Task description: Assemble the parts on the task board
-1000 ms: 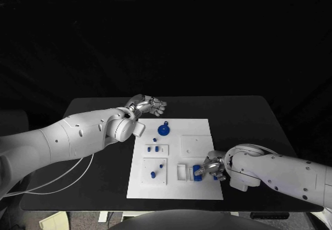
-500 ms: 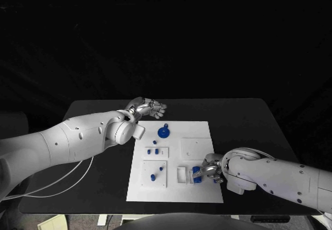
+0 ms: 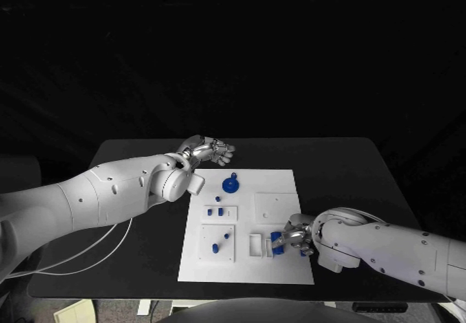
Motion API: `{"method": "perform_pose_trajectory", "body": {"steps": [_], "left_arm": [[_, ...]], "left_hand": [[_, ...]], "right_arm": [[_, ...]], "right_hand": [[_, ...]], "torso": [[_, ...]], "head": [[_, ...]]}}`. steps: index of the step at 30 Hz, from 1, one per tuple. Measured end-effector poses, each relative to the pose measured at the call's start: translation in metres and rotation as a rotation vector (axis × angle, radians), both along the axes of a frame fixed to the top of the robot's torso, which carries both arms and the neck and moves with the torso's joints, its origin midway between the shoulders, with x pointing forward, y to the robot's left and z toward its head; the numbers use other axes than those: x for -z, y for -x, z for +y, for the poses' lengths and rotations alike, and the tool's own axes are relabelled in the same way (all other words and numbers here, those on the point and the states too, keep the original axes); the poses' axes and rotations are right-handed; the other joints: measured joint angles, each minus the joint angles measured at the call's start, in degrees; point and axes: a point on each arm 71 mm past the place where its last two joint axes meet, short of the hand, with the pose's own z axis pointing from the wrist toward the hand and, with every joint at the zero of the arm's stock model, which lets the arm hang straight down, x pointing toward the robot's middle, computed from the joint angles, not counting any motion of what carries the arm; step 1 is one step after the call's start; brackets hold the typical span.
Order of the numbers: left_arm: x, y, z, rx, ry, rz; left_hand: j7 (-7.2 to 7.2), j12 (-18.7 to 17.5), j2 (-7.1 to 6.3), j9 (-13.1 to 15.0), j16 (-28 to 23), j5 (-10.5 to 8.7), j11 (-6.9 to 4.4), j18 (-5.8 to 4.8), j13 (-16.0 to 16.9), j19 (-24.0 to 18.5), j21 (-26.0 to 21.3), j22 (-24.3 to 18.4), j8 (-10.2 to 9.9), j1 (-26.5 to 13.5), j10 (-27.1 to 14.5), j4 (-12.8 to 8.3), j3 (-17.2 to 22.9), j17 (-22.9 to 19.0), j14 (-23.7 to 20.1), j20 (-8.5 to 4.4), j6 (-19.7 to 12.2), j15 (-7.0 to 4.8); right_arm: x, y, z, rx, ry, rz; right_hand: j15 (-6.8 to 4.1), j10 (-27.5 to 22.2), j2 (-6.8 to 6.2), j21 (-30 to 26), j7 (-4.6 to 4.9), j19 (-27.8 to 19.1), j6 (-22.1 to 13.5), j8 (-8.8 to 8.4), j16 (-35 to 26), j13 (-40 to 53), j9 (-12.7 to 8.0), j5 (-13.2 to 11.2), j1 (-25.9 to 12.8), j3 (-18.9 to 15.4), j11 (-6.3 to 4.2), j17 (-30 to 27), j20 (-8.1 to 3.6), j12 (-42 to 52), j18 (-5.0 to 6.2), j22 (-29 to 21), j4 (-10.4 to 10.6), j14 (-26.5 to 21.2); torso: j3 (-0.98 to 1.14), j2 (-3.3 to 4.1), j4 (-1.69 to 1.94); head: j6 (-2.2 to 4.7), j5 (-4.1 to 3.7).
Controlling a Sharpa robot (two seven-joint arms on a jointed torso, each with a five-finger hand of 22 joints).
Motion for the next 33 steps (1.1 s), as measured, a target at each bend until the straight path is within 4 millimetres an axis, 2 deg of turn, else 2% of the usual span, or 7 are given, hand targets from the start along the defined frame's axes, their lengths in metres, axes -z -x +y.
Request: {"method": "perform_pose_trajectory", "body": {"steps": [1, 5, 12, 15, 20, 33], "left_arm": [[0.000, 0.000, 0.000, 0.000, 0.000, 0.000], [0.000, 0.000, 0.000, -0.001, 0.000, 0.000], [0.000, 0.000, 0.001, -0.001, 0.000, 0.000], [0.000, 0.000, 0.001, -0.002, -0.001, 0.000], [0.000, 0.000, 0.001, -0.001, -0.001, 0.001], [0.000, 0.000, 0.001, 0.000, 0.000, 0.001]], "left_hand": [[0.00, 0.0, 0.00, 0.0, 0.0, 0.00, 0.00, -0.02, 0.0, 0.0, 0.0, 0.0, 0.0, 0.0, 0.0, 0.0, 0.0, 0.0, 0.0, 0.00, 0.0, 0.00], [0.00, 0.0, 0.00, 0.0, 0.0, 0.00, 0.00, -0.08, 0.0, 0.0, 0.0, 0.0, 0.0, 0.0, 0.0, 0.0, 0.0, 0.0, 0.0, 0.00, 0.0, 0.00], [0.00, 0.0, 0.00, 0.0, 0.0, 0.00, 0.00, 0.12, 0.0, 0.0, 0.0, 0.0, 0.0, 0.0, 0.0, 0.0, 0.0, 0.1, 0.0, 0.00, 0.0, 0.00], [0.00, 0.0, 0.00, 0.0, 0.0, 0.00, 0.00, 0.51, 0.0, 0.0, 0.0, 0.0, 0.0, 0.0, 0.0, 0.0, 0.0, 0.1, 0.0, 0.00, 0.0, 0.00], [0.00, 0.0, 0.00, 0.0, 0.0, 0.00, 0.00, 0.52, 0.0, 0.0, 0.0, 0.1, 0.0, 0.0, 0.0, 0.0, 0.0, 0.2, 0.0, 0.00, 0.0, 0.00], [0.00, 0.0, 0.00, 0.0, -0.3, 0.00, 0.00, 0.50, 0.0, 0.0, 0.0, 0.1, 0.0, 0.0, 0.0, 0.0, 0.0, 0.2, 0.2, 0.00, 0.0, 0.16]], "right_arm": [[0.000, 0.000, 0.000, 0.005, -0.003, 0.001], [-0.001, 0.002, -0.003, 0.028, -0.020, 0.009], [-0.004, 0.009, -0.007, 0.064, -0.047, 0.022], [-0.008, 0.012, -0.002, 0.067, -0.066, 0.026], [-0.014, 0.011, 0.003, 0.070, -0.084, 0.025], [-0.014, 0.013, 0.024, 0.047, -0.110, 0.049]], "right_hand": [[0.00, 0.0, 0.21, 0.0, 0.00, 0.0, 0.0, 0.01, 0.0, 0.0, -0.4, 0.0, -0.2, 0.3, 0.00, 0.1, 0.00, 0.0, 0.00, 0.0, -0.4, 0.0], [0.00, 0.0, 0.71, 0.2, 0.00, -0.2, 0.0, -0.19, 0.0, 0.0, -4.3, 0.3, -0.7, 0.8, 0.00, 0.1, 0.20, 0.0, 0.01, 0.0, -1.6, 0.0], [-0.01, 0.0, 1.30, 0.2, 0.00, -0.2, 0.0, -0.55, -0.2, -0.1, -4.2, 0.5, -1.3, 1.0, -0.02, 0.2, 0.21, 0.0, 0.00, 0.0, -2.2, 0.0], [-0.15, 0.0, 1.46, 0.2, 0.00, -0.2, 0.0, -0.49, -0.2, -0.1, -4.0, 0.5, -1.5, 1.0, -0.03, 0.2, 0.21, 0.0, 0.00, 0.0, -2.3, 0.1], [-0.25, 0.0, 1.47, 0.2, 0.00, -0.2, 0.0, -0.49, -0.2, -0.1, -3.9, 0.5, -1.5, 1.1, -0.04, 0.3, 0.26, 0.0, 0.00, 0.0, -2.5, 0.2], [-0.23, 0.0, 1.18, 0.4, 0.00, 0.0, 0.0, -0.49, -0.2, 0.0, -3.9, 0.5, -2.3, 1.2, -0.06, 0.3, 0.44, 0.0, 0.03, 0.0, -2.7, 0.3]], "torso": [[0.00, 0.00, -0.01], [0.00, 0.01, -0.01], [-0.02, 0.01, -0.04], [-0.04, 0.01, -0.04], [-0.04, 0.04, -0.02], [-0.09, 0.09, 0.01]], "head": [[0.02, 0.02], [0.13, 0.09], [0.45, 0.14], [0.64, 0.20], [0.81, 0.37], [1.29, 0.64]]}}
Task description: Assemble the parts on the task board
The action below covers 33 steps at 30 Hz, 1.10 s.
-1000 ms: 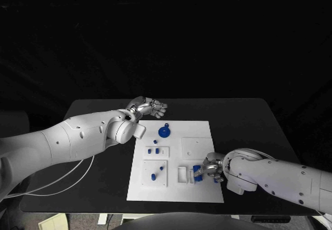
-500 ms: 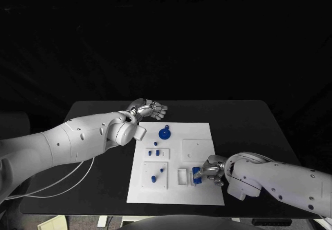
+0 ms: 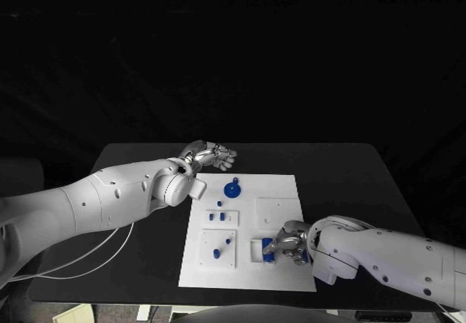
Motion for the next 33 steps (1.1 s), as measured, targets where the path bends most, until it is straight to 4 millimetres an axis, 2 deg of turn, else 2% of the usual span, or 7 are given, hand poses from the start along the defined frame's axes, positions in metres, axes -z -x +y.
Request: {"method": "perform_pose_trajectory", "body": {"steps": [9, 19, 33], "left_arm": [[0.000, 0.000, -0.001, 0.002, 0.001, 0.001], [0.000, 0.000, -0.001, 0.003, 0.001, 0.001], [0.000, 0.000, -0.001, 0.004, 0.001, 0.003]], "left_hand": [[0.00, 0.0, 0.00, 0.0, 0.0, 0.00, 0.00, -0.12, 0.0, 0.0, 0.0, 0.0, 0.0, 0.0, 0.0, 0.0, 0.0, 0.1, 0.0, 0.00, 0.0, 0.00], [0.00, 0.0, 0.00, 0.0, 0.0, 0.00, 0.00, -0.42, 0.0, 0.0, 0.0, 0.1, 0.0, 0.0, 0.0, 0.0, 0.0, 0.1, 0.0, 0.00, 0.0, 0.00], [0.00, 0.0, 0.00, 0.0, 0.0, 0.00, 0.00, -0.53, 0.0, 0.0, 0.0, 0.1, 0.0, 0.0, 0.0, 0.0, 0.0, 0.2, 0.0, 0.00, 0.0, -0.01]], "right_arm": [[0.003, -0.004, 0.016, -0.028, -0.002, 0.010], [0.006, -0.007, 0.016, -0.036, 0.009, 0.016], [0.007, -0.008, 0.021, -0.055, 0.015, 0.013]], "right_hand": [[0.10, 0.1, -0.22, 0.1, 0.00, 0.0, 0.0, 0.00, -0.2, 0.0, 0.0, 0.0, -0.2, -0.2, -0.09, 0.0, 0.00, 0.0, 0.01, 0.0, -0.2, 0.1], [0.15, 0.1, 0.07, 0.1, 0.00, 0.0, 0.0, -0.02, -0.2, 0.0, 0.0, 0.0, -0.5, -0.4, -0.10, 0.0, 0.00, 0.0, 0.01, 0.0, -0.4, 0.0], [0.25, 0.2, -0.93, 0.1, -0.01, 0.0, 0.0, -0.28, -0.5, 0.0, 0.2, 0.0, -1.5, -0.7, -0.21, 0.0, 0.02, -0.2, 0.02, 0.0, -0.7, 0.1]], "torso": [[0.00, 0.05, 0.02], [0.01, 0.04, -0.02], [0.03, 0.00, -0.04]], "head": [[0.04, 0.23], [0.07, 0.54], [-0.02, 0.91]]}}
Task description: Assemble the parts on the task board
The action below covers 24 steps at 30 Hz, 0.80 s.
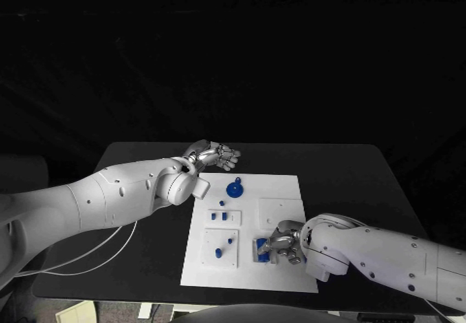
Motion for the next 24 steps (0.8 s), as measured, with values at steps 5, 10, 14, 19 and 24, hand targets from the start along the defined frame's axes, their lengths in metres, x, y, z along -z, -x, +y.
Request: {"method": "perform_pose_trajectory", "body": {"steps": [5, 10, 14, 19, 24], "left_arm": [[0.0000, 0.0000, 0.0000, 0.000, 0.000, 0.000], [0.0001, 0.0000, 0.0001, 0.000, 0.000, 0.001], [0.0001, 0.0000, 0.0001, 0.001, 0.000, 0.001], [0.0002, 0.0000, 0.0001, 0.001, 0.000, 0.002], [0.0002, -0.0001, 0.0004, 0.001, 0.000, 0.003]], "left_hand": [[0.00, 0.0, 0.00, 0.0, 0.0, 0.00, 0.00, -0.06, 0.0, 0.0, 0.0, 0.0, 0.0, 0.0, 0.0, 0.0, 0.0, 0.0, 0.0, 0.00, 0.0, 0.00], [0.00, 0.0, 0.00, 0.0, 0.0, 0.00, 0.00, 0.11, 0.0, 0.0, 0.0, 0.0, 0.0, 0.0, 0.0, 0.0, 0.0, 0.1, 0.0, 0.00, 0.0, -0.02], [0.05, 0.0, 0.00, 0.0, 0.0, 0.00, 0.00, 0.53, 0.0, 0.0, 0.0, 0.0, 0.0, 0.0, 0.0, 0.0, 0.0, 0.1, 0.0, 0.00, -0.4, -0.03], [0.05, 0.0, 0.02, 0.0, -0.2, 0.00, 0.00, 0.54, 0.0, 0.0, 0.0, 0.0, 0.0, 0.0, 0.0, 0.0, 0.0, 0.1, 0.0, 0.00, -0.4, -0.03], [0.05, 0.0, 0.20, 0.0, -0.2, 0.00, 0.00, 0.54, 0.0, 0.0, 0.0, 0.0, 0.0, -0.2, 0.0, 0.0, 0.0, 0.1, 0.0, 0.00, -0.4, -0.04]], "right_arm": [[0.0001, 0.0000, 0.0004, -0.002, 0.002, -0.003], [0.0000, 0.0002, 0.0007, -0.005, 0.003, -0.007], [-0.0001, 0.0002, 0.0007, -0.006, 0.004, -0.008], [0.0000, -0.0001, -0.0006, -0.006, 0.006, -0.010], [-0.0004, 0.0005, -0.0011, -0.008, 0.006, -0.012]], "right_hand": [[0.01, -0.1, -0.66, 0.0, -0.01, 0.1, 0.0, -0.25, -0.2, 0.0, 0.0, 0.0, -0.7, -0.4, 0.05, 0.0, 0.08, -0.2, 0.02, 0.0, -0.4, 0.0], [0.07, -0.1, -2.21, 0.0, -0.02, 0.1, 0.0, -0.58, -0.5, 0.0, 0.0, 0.0, -2.1, -1.4, 0.14, 0.1, 0.08, -0.2, 0.03, 0.0, -0.2, 0.0], [0.09, -0.1, -4.85, 0.0, -0.08, 0.1, 0.1, -0.90, -0.6, 0.0, 0.0, 0.0, -2.2, -2.1, 0.14, 0.1, 0.08, -0.2, 0.05, 0.0, 0.5, -0.1], [0.11, -1.8, -6.70, -0.1, -0.37, 0.1, 2.6, -1.28, -0.6, 0.0, 0.0, 0.0, -2.3, -2.6, -0.04, 0.2, 0.09, -0.5, 0.88, 0.0, 1.4, -0.1], [0.11, -1.8, -7.23, -0.3, 0.22, -0.2, 2.4, -1.28, -0.8, 0.0, 0.1, 0.0, -2.4, -2.9, -0.01, 0.3, -0.03, -0.5, 0.89, 0.0, 2.1, -0.1]], "torso": [[0.03, 0.00, -0.02], [0.02, 0.01, -0.03], [0.01, 0.02, -0.02], [0.00, 0.02, -0.02], [0.00, 0.02, -0.02]], "head": [[0.01, 0.12], [-0.02, 0.16], [0.01, 0.16], [0.01, 0.20], [-0.04, 0.23]]}}
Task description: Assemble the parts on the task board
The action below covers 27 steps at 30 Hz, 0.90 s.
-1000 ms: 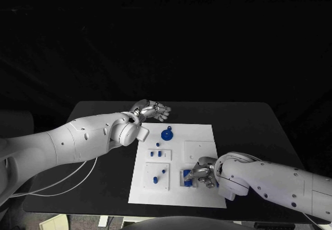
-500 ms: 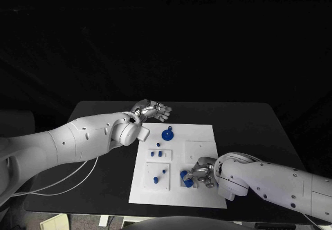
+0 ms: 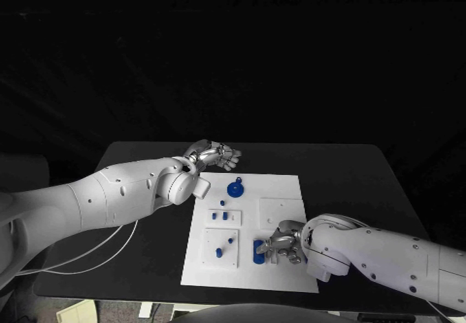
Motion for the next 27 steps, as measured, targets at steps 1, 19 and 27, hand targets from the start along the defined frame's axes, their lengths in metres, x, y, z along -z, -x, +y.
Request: {"method": "perform_pose_trajectory", "body": {"steps": [1, 19, 27], "left_arm": [[0.0000, 0.0000, 0.0000, 0.000, 0.000, 0.000], [0.0001, 0.0000, 0.0011, 0.000, -0.001, 0.002], [0.0001, 0.0001, 0.0005, 0.001, 0.000, 0.003]], "left_hand": [[0.00, 0.0, 0.00, 0.0, 0.0, 0.00, 0.00, 0.00, 0.0, 0.0, 0.0, 0.0, 0.0, 0.0, 0.0, 0.0, 0.0, 0.0, 0.0, 0.00, 0.0, 0.00], [0.01, 0.0, 0.00, 0.0, 0.0, 0.00, 0.00, -0.18, 0.0, 0.0, 0.0, 0.1, 0.0, 0.0, 0.0, 0.0, 0.0, 0.0, 0.0, 0.00, 0.0, 0.00], [0.01, 0.0, 0.00, 0.0, 0.0, 0.00, 0.00, -0.42, 0.0, 0.0, 0.0, 0.0, 0.0, 0.0, 0.0, 0.0, 0.0, 0.1, 0.2, 0.00, 0.0, -0.20]], "right_arm": [[-0.0001, 0.0002, -0.0003, -0.001, 0.000, -0.001], [-0.0067, 0.0086, -0.0015, -0.093, -0.001, -0.042], [-0.0052, 0.0068, 0.0028, -0.117, 0.009, -0.063]], "right_hand": [[0.00, 0.1, 0.00, 0.0, 0.00, 0.0, 0.0, 0.00, 0.0, 0.0, 0.0, 0.0, 0.0, -0.1, -0.08, 0.0, 0.00, 0.0, -0.01, 0.0, 0.1, 0.0], [-0.34, 0.4, -0.69, 0.0, -0.21, 0.0, 1.0, 0.35, -0.2, 0.2, 1.0, 0.0, 7.4, -5.2, -0.37, 0.3, -0.45, 0.0, -0.02, 0.0, -7.1, 0.1], [-0.43, 0.6, 0.28, 0.0, -0.59, 0.0, 1.6, 0.35, -0.2, 0.1, 1.2, 0.0, 8.2, -6.3, -0.56, 0.4, -0.44, 0.0, -0.02, 0.0, -7.0, 0.0]], "torso": [[0.00, 0.00, -0.01], [0.03, -0.01, -0.02], [0.02, 0.01, 0.00]], "head": [[0.00, 0.00], [0.21, -0.04], [0.27, -0.04]]}}
